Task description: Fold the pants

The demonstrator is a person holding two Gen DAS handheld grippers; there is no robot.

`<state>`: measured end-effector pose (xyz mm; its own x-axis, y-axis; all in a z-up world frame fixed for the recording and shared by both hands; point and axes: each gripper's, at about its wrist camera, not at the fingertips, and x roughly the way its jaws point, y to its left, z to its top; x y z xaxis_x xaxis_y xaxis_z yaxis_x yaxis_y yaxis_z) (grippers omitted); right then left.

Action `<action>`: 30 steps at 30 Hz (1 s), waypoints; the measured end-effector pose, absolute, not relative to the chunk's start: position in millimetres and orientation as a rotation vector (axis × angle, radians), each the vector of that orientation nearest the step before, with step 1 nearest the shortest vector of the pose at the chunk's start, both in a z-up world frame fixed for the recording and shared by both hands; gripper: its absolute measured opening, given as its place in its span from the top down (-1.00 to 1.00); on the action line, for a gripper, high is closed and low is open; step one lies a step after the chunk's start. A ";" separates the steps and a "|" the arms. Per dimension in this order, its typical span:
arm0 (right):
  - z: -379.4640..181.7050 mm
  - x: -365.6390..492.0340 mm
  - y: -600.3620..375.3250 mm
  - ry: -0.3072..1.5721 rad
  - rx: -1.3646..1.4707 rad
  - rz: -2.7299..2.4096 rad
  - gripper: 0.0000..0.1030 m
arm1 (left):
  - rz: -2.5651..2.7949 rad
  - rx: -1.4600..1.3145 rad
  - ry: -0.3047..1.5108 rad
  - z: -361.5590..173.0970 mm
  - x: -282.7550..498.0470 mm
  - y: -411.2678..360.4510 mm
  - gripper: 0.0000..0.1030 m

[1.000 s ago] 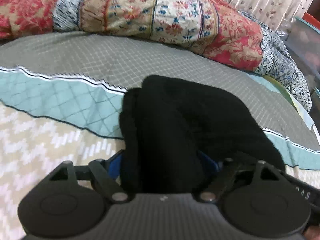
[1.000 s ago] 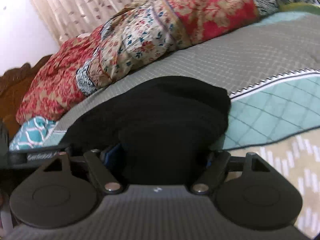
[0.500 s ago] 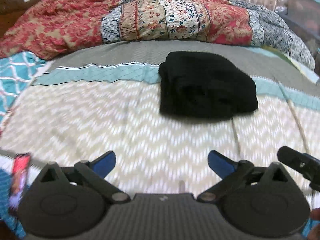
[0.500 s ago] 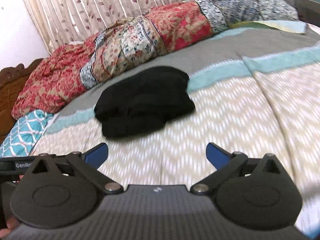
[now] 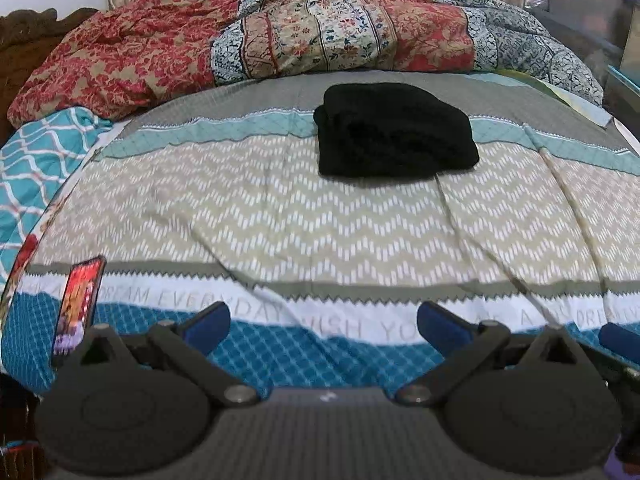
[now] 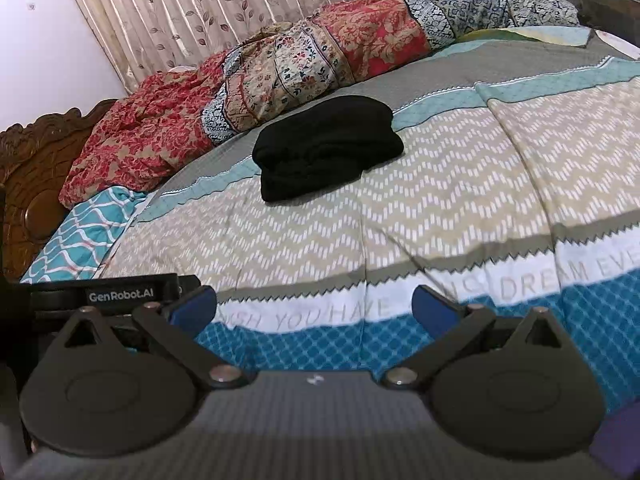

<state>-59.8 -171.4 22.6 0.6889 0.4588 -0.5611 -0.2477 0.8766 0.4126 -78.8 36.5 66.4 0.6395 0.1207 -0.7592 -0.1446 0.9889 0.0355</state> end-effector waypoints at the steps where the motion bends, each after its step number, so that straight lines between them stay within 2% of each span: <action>1: 21.5 -63.7 -171.4 0.708 0.324 0.404 -1.00 | 0.149 -0.033 0.869 64.9 -82.3 36.6 -1.00; 30: -12.3 -82.7 -152.9 0.801 0.305 0.383 -1.00 | 0.219 -0.037 1.021 18.6 -114.4 44.5 -1.00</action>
